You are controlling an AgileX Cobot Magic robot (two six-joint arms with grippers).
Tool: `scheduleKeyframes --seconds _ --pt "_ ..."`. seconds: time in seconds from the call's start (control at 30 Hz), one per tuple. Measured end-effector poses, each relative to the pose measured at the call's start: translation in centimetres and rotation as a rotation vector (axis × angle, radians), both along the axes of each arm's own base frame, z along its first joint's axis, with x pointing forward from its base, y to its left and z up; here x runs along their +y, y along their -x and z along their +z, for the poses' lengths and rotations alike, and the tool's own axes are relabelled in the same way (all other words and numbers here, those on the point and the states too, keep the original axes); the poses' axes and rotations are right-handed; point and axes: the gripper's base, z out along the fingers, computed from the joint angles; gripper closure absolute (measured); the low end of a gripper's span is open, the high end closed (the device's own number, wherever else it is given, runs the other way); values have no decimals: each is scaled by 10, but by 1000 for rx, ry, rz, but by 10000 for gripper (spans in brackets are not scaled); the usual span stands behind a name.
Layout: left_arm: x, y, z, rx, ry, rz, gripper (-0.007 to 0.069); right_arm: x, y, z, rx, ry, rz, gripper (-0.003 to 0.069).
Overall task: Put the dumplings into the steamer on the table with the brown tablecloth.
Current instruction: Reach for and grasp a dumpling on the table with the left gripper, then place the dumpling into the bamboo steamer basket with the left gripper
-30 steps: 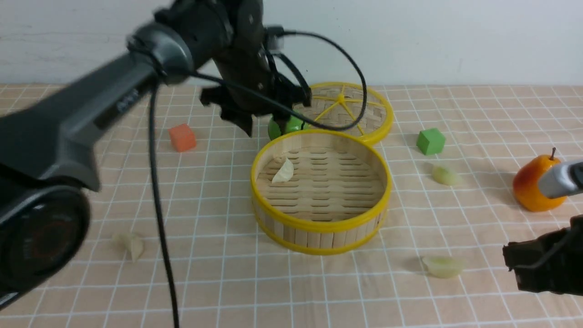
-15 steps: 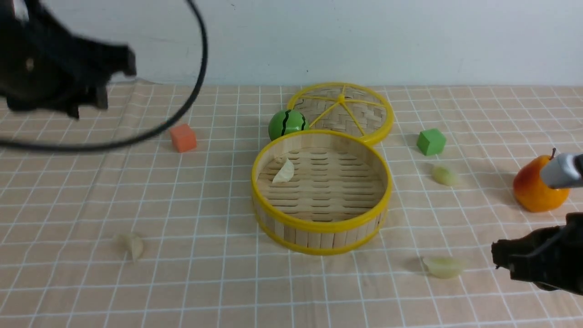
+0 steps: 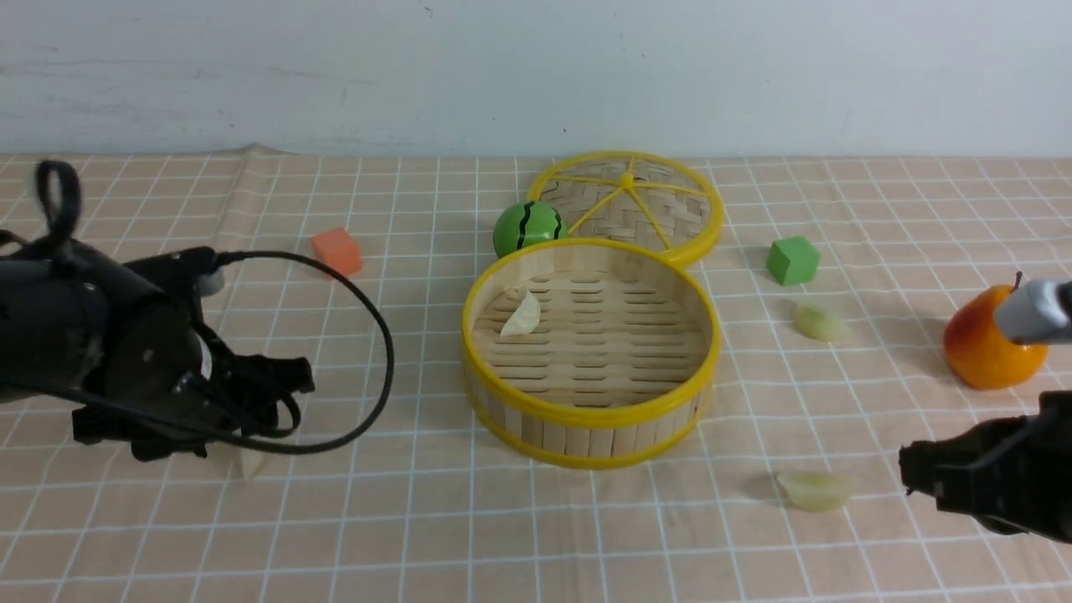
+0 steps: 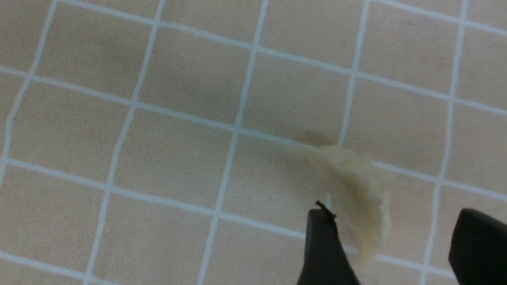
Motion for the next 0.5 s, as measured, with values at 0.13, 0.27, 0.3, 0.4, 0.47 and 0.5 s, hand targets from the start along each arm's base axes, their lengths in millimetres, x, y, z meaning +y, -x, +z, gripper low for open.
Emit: scheduleKeyframes --seconds 0.13,0.27,0.3,0.4,0.47,0.5 --pt "0 -13 -16 -4 -34 11 256 0 0 0 -1 0 0 606" --pt "-1 -21 -26 1 -17 60 360 0 0 1 -2 0 0 606" --pt "-1 -22 -27 2 -14 65 387 0 0 1 -2 0 0 606" --pt "-1 -22 -27 0 -5 74 473 0 0 1 -2 0 0 606" --pt "-4 -20 -17 -20 9 63 471 0 0 1 -2 0 0 606" --pt "-8 -18 -9 -40 20 50 471 0 0 1 -2 0 0 606"
